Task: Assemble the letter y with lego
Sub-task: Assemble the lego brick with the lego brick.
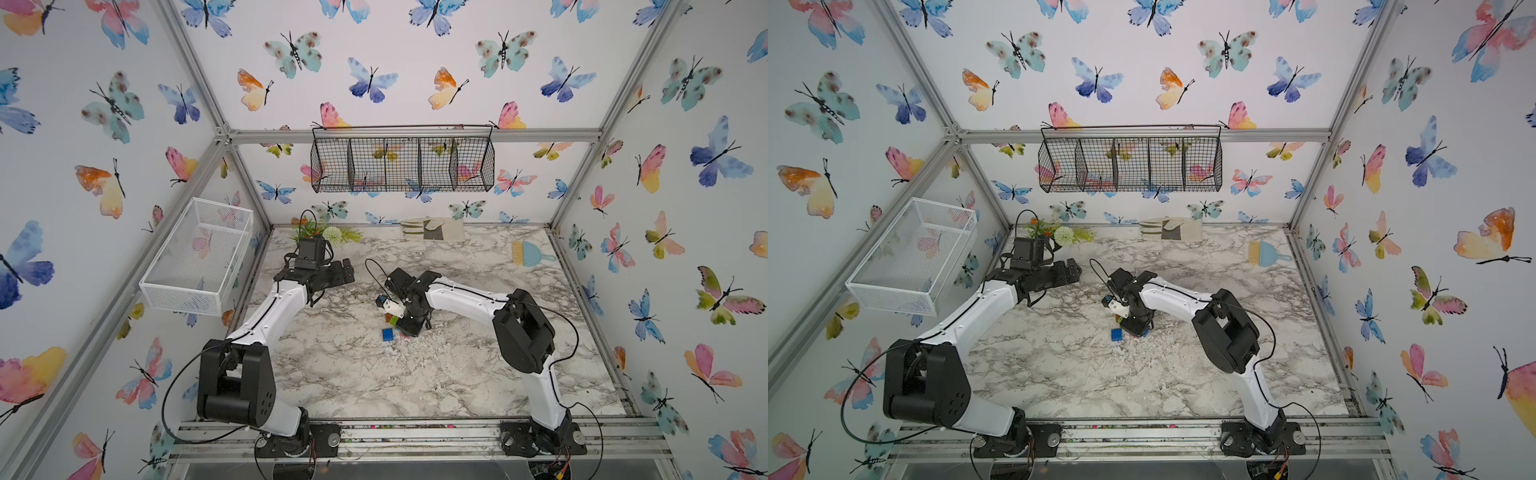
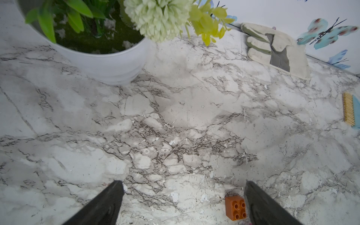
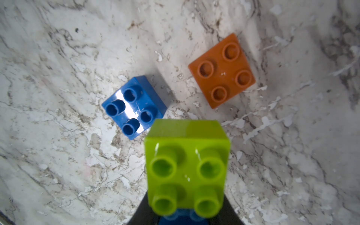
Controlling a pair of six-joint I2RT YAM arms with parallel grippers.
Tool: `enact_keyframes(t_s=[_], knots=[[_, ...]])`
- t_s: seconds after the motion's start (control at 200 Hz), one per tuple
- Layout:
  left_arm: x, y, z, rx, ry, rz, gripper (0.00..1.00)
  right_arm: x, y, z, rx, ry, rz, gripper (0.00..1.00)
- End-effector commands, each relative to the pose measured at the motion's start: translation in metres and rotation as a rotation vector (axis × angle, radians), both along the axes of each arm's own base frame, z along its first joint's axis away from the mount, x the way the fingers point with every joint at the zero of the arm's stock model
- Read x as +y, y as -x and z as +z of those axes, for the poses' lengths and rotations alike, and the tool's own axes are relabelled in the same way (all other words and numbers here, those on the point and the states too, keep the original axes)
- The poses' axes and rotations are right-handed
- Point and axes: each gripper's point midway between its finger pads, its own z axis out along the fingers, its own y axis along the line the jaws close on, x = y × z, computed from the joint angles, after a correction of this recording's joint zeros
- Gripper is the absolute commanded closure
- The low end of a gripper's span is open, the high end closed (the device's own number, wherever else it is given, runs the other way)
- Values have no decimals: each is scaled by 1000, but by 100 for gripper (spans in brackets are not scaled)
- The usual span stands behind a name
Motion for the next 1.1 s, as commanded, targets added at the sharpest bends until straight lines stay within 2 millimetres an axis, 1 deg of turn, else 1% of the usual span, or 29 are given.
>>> enact_keyframes(t_s=[0.0,0.4,0.726,0.876,0.946,1.096], knots=[[0,-2,7,-2,13,-1,3,-29,24,-25,96,129,-13,81],[0,-2,8,-3,15,1,3,-31,26,-19,109,144,-19,83],[0,-2,7,-3,12,3,3,-29,34,-27,145,152,-21,83],[1,-3,7,-4,11,4,3,-25,36,-23,150,132,-57,83],[0,-3,7,-2,14,3,3,-23,36,-22,156,122,-74,81],[0,-2,7,-1,15,2,3,-22,39,-28,184,137,-114,80]])
